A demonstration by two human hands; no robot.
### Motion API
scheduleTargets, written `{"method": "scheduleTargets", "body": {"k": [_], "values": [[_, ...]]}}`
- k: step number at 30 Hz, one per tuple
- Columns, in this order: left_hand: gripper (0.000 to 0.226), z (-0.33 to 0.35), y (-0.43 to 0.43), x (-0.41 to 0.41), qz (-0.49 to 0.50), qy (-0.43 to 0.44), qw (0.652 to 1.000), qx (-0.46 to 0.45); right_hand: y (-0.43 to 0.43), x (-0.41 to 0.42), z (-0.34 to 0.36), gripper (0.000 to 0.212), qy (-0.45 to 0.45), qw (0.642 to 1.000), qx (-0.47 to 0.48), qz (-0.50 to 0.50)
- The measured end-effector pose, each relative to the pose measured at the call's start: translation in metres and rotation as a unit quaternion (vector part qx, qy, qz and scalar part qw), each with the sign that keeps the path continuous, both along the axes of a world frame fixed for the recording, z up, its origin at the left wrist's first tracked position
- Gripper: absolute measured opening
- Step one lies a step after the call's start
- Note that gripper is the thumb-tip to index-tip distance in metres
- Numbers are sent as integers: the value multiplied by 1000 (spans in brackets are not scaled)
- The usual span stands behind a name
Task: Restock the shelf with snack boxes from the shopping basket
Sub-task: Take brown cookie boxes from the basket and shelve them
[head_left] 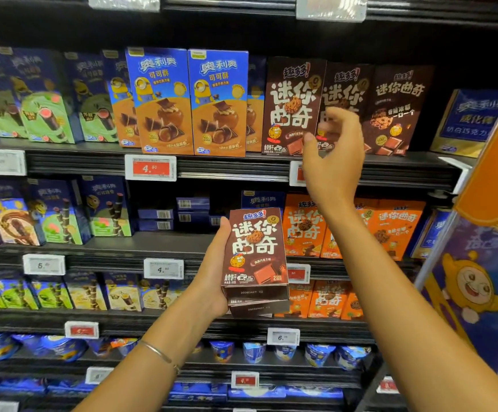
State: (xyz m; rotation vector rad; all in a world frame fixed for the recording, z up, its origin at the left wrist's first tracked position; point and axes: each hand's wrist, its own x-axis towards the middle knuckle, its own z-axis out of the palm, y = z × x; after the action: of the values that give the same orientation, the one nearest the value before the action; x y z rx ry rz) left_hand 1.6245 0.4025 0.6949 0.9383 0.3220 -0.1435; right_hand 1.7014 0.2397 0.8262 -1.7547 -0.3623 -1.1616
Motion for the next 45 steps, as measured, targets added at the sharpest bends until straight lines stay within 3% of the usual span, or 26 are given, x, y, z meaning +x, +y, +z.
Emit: {"method": "scheduleTargets", "body": {"k": [4, 8, 11, 13, 18, 23, 26, 30, 39, 45], "values": [[64, 3, 0, -4, 7, -10, 999, 36, 3, -30, -40, 12, 28, 995, 41, 92], [68, 3, 1, -8, 19, -26, 998, 46, -2, -52, -82, 11, 170, 974, 19, 152], [65, 4, 1, -9, 33, -44, 997, 45, -6, -62, -101, 41, 356, 907, -25, 223], [61, 5, -2, -10, 44, -56, 996, 55, -6, -67, -106, 49, 439, 853, -20, 282], [65, 5, -8, -15, 66, -77, 988, 115, -9, -70, -113, 15, 448, 822, -14, 350], [73, 3, -10, -18, 62, -80, 991, 88, -16, -73, -110, 17, 457, 812, 8, 363], [75, 0, -10, -14, 70, -36, 996, 49, -20, -74, -104, 9, 449, 817, 6, 360], [61, -2, -12, -13, 105, 15, 992, 73, -29, -77, -84, 19, 397, 851, 5, 344], [58, -1, -14, -14, 112, 54, 989, 83, -58, -72, -7, 20, 255, 923, 49, 285], [58, 3, -15, -15, 120, 56, 988, 77, -72, -50, 39, 22, 181, 949, 122, 226]]}}
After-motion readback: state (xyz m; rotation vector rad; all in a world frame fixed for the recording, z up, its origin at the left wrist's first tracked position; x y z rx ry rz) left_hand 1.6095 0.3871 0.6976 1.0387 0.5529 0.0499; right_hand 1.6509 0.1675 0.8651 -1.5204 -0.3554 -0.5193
